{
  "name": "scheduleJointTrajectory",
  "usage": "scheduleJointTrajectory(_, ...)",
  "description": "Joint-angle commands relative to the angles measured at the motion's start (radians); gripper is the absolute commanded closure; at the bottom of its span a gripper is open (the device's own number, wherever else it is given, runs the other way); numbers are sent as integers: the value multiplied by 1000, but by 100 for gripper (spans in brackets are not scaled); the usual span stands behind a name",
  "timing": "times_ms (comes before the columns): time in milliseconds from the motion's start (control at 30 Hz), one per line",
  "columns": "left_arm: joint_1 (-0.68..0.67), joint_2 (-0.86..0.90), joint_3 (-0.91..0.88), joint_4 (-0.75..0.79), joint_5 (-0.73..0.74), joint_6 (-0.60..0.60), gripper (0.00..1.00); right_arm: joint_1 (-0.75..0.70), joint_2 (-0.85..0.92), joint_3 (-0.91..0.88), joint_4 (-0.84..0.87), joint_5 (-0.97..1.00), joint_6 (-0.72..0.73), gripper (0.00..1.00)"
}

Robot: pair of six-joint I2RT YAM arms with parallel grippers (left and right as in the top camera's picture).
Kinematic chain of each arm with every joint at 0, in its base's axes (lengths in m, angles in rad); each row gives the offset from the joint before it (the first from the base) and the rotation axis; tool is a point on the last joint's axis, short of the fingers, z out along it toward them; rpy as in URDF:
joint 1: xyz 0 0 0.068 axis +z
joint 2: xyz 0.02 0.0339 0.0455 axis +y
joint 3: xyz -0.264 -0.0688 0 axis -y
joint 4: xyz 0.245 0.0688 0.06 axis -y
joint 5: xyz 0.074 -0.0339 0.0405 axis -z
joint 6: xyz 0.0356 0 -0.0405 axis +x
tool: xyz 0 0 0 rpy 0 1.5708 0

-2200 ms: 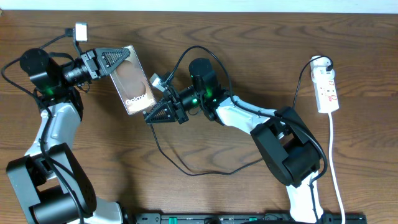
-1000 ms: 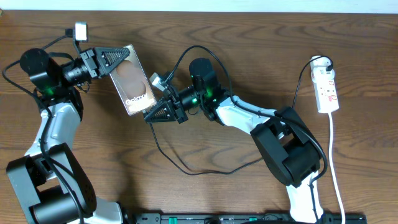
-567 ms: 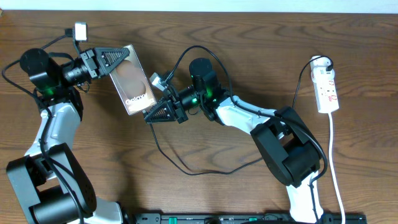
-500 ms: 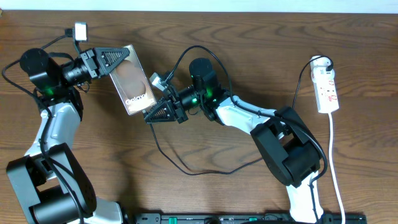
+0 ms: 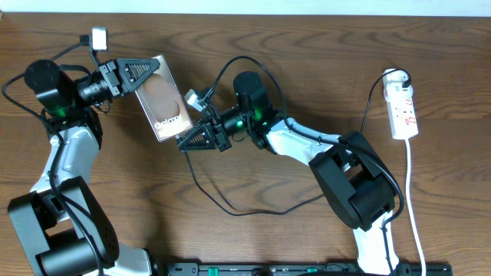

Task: Plug charger to phone and switch on socket
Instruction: 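Push the plug into the phone's port with the right gripper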

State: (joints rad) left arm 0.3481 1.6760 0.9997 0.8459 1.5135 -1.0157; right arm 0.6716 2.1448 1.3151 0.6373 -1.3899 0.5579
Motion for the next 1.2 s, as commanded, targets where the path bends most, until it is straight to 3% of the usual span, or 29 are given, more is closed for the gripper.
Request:
scheduleJointTrajectory(0,0,-13,19,9,24,9,92,3,-5,2,3,34,23,99)
scheduleJointTrajectory(1167,0,-13,19,10,57,21,92,-4,-5,2,70,72,131,99)
